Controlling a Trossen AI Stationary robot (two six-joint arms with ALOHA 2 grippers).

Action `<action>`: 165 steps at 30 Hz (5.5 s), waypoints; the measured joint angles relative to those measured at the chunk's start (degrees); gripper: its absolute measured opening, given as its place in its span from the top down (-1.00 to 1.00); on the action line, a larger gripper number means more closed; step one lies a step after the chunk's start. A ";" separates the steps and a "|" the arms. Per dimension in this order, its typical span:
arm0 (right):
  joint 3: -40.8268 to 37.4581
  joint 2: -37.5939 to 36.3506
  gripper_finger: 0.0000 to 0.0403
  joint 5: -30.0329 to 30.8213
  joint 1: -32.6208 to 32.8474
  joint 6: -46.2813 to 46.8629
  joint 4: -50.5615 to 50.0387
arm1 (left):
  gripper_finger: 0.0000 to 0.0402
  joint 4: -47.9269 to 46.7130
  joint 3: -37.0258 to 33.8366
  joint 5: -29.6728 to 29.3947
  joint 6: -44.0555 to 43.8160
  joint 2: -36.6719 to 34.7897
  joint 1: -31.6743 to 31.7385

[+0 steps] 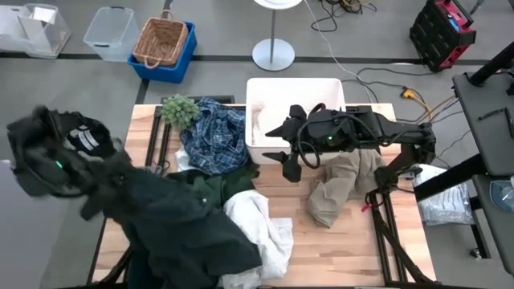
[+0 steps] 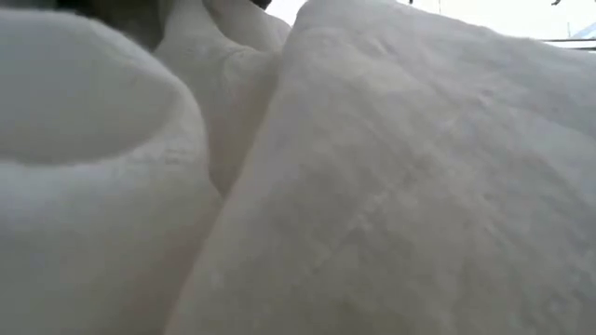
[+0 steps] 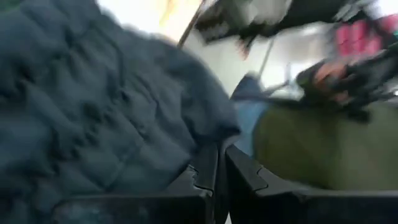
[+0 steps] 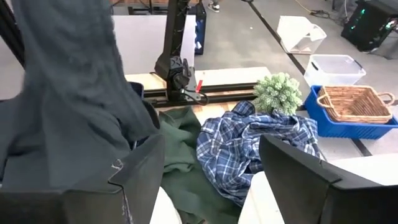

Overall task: Sort clothes
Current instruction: Put the dark gray shorts in the blue bin

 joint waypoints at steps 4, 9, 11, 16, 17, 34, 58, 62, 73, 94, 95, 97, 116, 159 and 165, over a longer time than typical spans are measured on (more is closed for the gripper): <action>-0.63 0.00 -0.24 0.01 0.00 0.96 0.64 | 1.00 2.00 -7.89 2.06 -1.44 0.97 0.10; -1.46 0.00 -0.27 0.00 0.02 2.29 0.71 | 1.00 4.46 -18.54 4.42 -5.23 2.46 0.43; -2.04 0.00 -0.28 0.00 0.01 3.05 0.81 | 1.00 7.87 -23.24 4.46 -6.26 2.53 0.43; -3.40 0.02 -0.25 0.00 0.00 3.43 0.84 | 1.00 20.03 -35.07 4.26 -6.38 2.41 1.71; -3.65 0.02 -0.24 0.00 0.01 3.45 0.83 | 1.00 22.64 -37.50 4.22 -6.20 2.43 2.20; -9.10 0.02 -0.27 0.02 0.00 4.65 2.12 | 1.00 58.11 -75.26 10.36 -21.99 1.49 1.32; -10.33 0.02 -0.35 0.02 -0.89 4.26 2.95 | 0.19 36.70 -50.06 12.15 -15.02 1.52 1.19; -10.34 0.02 -0.33 0.00 -1.05 3.78 2.96 | -0.02 28.64 -41.21 1.54 -3.51 2.58 1.17; -10.34 0.02 -0.38 -0.02 -1.51 2.97 3.44 | -0.07 29.88 -34.51 -5.27 25.90 10.89 10.03; -10.38 0.02 -0.38 -0.21 -1.49 2.82 3.81 | 0.90 26.90 -34.51 -3.61 18.33 21.04 9.56; -10.38 0.02 -0.39 -0.22 -1.49 2.80 3.79 | 0.93 26.69 -34.51 -3.62 17.36 20.89 9.54; -10.39 0.02 -0.40 -0.21 -1.49 2.80 3.81 | 0.96 26.56 -34.40 -2.69 16.55 20.28 9.47; -10.90 0.02 -0.33 -0.20 -1.49 2.40 4.04 | 1.00 0.06 -11.31 27.89 -11.61 17.86 -1.06; -12.59 0.00 -0.29 -0.04 -1.49 3.87 4.62 | 0.91 46.05 -62.50 18.39 -0.69 15.81 10.24; -12.59 0.00 -0.36 -0.04 -1.49 3.86 4.62 | 0.61 38.19 -52.03 20.32 1.34 14.40 10.09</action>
